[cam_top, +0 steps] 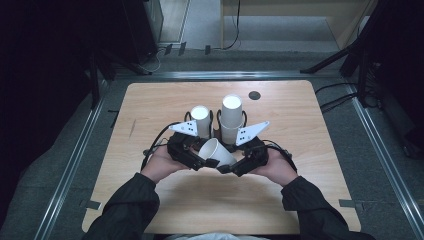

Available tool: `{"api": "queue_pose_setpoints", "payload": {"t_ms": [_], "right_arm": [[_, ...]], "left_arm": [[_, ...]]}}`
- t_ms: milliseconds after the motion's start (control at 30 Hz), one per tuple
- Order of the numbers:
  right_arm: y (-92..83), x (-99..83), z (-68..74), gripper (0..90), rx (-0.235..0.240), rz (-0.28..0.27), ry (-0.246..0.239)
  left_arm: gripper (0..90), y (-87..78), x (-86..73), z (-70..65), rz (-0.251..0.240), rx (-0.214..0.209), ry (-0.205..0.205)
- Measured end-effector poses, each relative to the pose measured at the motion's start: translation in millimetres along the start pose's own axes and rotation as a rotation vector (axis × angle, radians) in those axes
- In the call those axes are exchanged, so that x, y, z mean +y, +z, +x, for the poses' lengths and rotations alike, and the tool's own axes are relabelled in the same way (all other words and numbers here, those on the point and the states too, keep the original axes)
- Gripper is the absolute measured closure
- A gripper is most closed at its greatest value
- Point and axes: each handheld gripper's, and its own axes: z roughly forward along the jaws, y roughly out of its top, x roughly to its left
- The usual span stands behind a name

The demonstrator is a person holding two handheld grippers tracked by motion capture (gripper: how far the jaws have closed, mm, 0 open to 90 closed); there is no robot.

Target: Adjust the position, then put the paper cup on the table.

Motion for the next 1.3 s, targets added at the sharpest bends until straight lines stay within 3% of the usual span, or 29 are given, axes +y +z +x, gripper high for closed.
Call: {"api": "queue_pose_setpoints", "payload": {"t_ms": [467, 900, 1300], "right_arm": [[-3.6, -0.3, 2.2, 27.6, -0.021, -0.008, -0.006], [-3.0, -4.8, 0.8, 22.7, -0.042, 0.042, -0.009], [-9.8, -12.0, 3.2, 21.5, -0.081, 0.071, -0.005]], "left_arm": [[19.4, -1.3, 4.7, -2.2, 0.004, 0.016, 0.026], [19.3, -9.6, 7.7, 2.3, 0.014, 0.025, 0.017], [19.3, -19.7, 9.5, 6.8, 0.045, 0.049, 0.035]]}}
